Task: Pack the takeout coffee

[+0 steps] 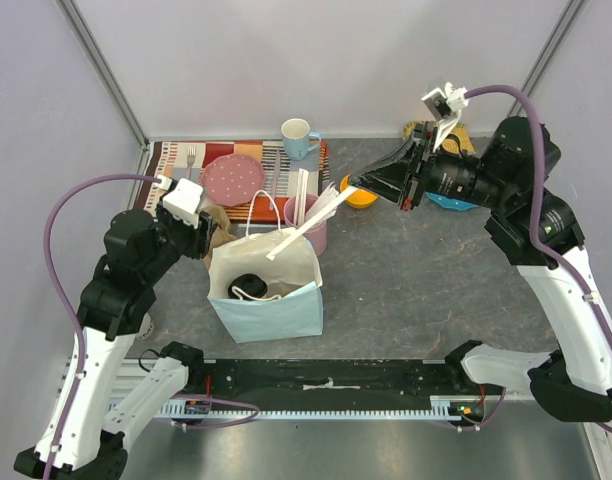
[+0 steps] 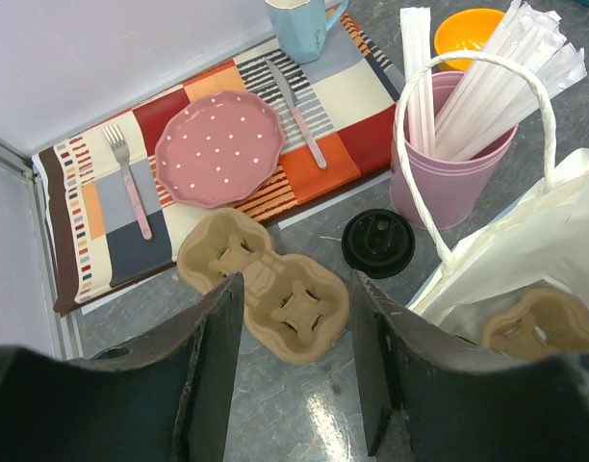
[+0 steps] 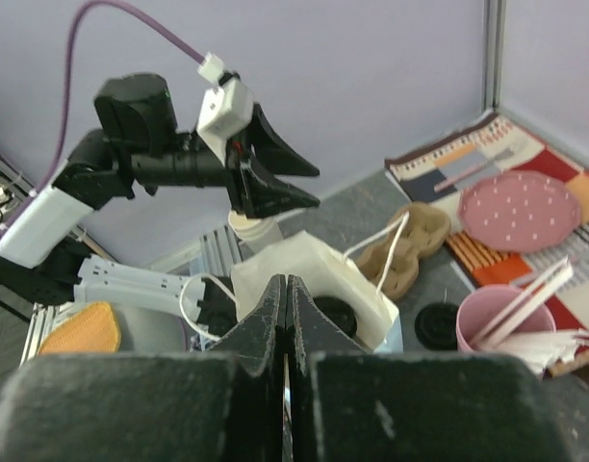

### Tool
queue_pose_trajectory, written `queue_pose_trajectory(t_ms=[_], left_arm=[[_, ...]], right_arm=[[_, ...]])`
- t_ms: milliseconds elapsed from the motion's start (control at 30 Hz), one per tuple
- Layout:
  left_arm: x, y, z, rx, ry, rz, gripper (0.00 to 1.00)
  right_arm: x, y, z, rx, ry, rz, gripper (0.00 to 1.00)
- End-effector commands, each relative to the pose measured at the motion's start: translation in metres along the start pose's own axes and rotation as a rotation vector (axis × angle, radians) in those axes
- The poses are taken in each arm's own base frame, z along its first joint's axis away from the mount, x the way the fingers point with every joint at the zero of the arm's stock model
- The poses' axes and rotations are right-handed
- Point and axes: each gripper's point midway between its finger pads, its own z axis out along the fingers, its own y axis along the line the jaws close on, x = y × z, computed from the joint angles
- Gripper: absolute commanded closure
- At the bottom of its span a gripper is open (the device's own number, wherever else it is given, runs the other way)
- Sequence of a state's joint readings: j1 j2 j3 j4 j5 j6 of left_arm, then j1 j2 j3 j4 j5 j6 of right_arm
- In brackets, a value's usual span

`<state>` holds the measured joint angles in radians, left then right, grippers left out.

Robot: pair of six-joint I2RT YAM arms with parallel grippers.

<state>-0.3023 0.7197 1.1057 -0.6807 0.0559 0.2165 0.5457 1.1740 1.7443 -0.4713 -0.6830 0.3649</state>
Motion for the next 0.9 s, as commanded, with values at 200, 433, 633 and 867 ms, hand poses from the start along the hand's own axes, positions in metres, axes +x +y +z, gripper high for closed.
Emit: queue_pose_trajectory(t_ms=[200,433,633,867], left_arm=[[0.0,-0.004,0.001,0.016,-0.013,-0.035,0.46],[0.004,-0.004,0.001,0.013,-0.005,-0.04,0.46],[0.005,-0.003,0.0,0.012,-0.003,-0.04,0.46],[0.008,-0.004,0.002,0.013,0.002,-0.042,0.46]], right_arm=[[0.038,-0.012,-0.003,0.074,0.133,0.025,1.0],[0.103,-0.025,0.028,0.144,0.363,0.021,1.0],[0.115,-0.03,0.041,0.196,0.413,-0.02,0.95],[0.106,-0.028,0.041,0.214,0.387,-0.037,0.02]])
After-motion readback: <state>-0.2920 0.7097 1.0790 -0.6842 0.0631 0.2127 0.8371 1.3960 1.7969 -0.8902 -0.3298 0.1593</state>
